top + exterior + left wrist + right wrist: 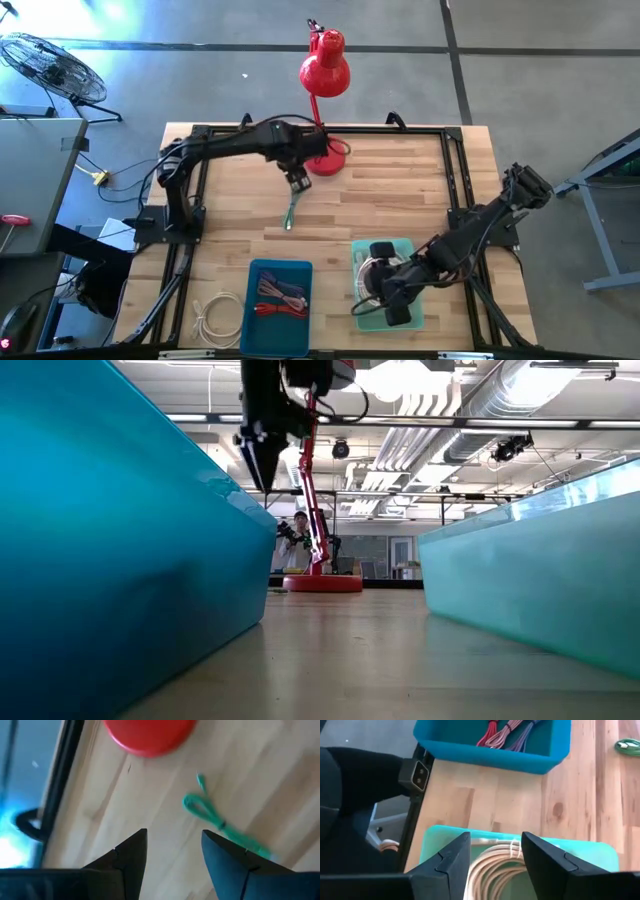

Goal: Pick & Place USB Port
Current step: Put the green charger cable into the blue bin

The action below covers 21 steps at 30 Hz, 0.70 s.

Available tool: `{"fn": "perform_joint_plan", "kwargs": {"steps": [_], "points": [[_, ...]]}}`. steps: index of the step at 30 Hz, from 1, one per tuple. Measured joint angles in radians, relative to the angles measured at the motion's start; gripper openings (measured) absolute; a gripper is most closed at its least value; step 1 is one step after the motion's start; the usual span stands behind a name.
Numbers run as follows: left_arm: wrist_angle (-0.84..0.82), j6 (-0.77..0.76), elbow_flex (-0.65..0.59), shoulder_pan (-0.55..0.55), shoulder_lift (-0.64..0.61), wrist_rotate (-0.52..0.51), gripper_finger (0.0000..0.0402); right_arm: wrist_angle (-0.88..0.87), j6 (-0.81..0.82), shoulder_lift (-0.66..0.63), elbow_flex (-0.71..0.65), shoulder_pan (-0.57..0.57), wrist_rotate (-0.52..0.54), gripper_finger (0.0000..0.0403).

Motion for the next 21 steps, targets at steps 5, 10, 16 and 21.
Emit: {"fn": "perform_joint_plan", "kwargs": {"steps": [5, 10, 16, 21], "points": [[0.162, -0.178, -0.125, 0.074, 0.001, 0.025, 0.0182, 0.0, 0.054, 0.0, 0.0, 0.04, 0.065, 0.0169], [0.238, -0.285, -0.237, 0.108, 0.001, 0.097, 0.0182, 0.0, 0.097, 0.0, 0.0, 0.074, 0.084, 0.0169], [0.239, -0.324, -0.311, 0.118, 0.001, 0.239, 0.0182, 0.0, 0.131, 0.0, 0.0, 0.094, 0.092, 0.0169], [0.258, -0.344, -0.334, 0.106, 0.001, 0.303, 0.0182, 0.001, 0.128, 0.0, 0.0, 0.094, 0.1, 0.0169]]}}
